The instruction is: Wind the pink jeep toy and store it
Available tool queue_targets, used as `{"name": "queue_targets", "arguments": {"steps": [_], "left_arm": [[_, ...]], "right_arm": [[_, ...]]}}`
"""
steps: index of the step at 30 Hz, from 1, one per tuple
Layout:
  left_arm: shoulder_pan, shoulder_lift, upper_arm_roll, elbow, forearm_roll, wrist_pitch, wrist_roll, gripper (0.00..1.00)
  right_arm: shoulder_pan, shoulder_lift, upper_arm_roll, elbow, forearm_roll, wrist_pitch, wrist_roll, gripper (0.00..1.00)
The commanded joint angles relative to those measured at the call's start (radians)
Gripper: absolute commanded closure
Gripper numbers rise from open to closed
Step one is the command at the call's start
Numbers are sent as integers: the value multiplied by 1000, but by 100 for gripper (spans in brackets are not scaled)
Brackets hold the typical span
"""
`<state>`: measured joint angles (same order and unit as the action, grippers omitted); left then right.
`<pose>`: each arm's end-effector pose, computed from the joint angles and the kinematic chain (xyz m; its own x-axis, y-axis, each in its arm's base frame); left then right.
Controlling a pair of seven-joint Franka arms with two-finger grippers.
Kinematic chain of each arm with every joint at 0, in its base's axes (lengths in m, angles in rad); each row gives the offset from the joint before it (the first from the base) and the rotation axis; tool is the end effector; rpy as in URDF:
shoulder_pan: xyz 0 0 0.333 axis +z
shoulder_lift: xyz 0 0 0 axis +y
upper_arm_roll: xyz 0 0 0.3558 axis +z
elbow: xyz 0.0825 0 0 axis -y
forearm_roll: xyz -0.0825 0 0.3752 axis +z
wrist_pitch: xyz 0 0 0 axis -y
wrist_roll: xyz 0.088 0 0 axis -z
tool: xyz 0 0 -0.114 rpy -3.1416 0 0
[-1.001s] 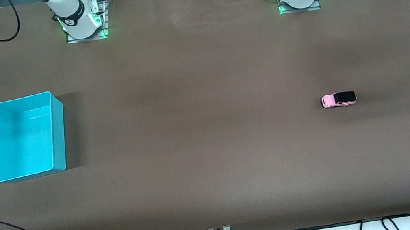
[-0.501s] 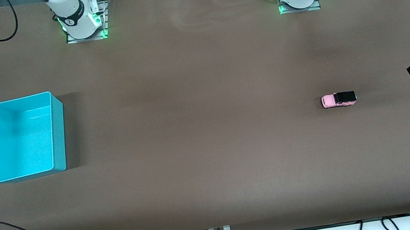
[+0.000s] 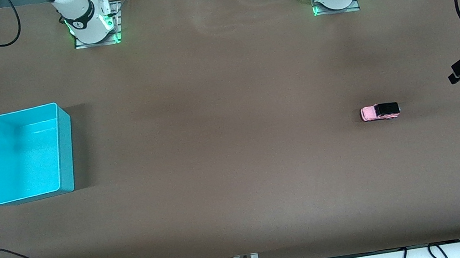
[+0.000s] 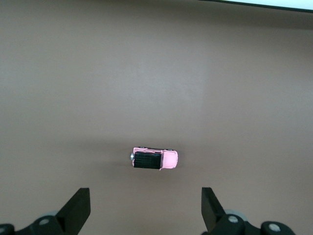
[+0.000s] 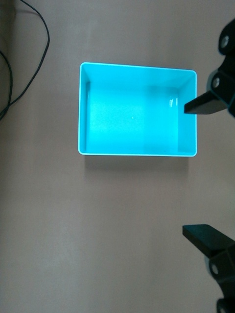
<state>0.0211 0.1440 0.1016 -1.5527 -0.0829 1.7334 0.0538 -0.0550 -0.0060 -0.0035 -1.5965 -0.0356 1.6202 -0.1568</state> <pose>0.6042 0.0618 0.5979 0.9959 0.0807 0.0406 0.0779 -0.9948 0.0656 0.5473 -0.0360 0.6531 0.9947 0.0998 0.0237 0.0988 -0.9943 0.0398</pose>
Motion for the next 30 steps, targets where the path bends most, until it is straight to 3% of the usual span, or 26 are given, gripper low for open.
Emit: {"name": "queue_targets", "arguments": {"steps": [1,30], "left_arm": [[-10,-24,-6,-29,5,3,1,0],[-7,-26,-22,-56,55,-72,20,0]], "right_arm": [[0,17,2,24,-9,-10,10,0],[3,31,5,24,-9,18,10,0]]}}
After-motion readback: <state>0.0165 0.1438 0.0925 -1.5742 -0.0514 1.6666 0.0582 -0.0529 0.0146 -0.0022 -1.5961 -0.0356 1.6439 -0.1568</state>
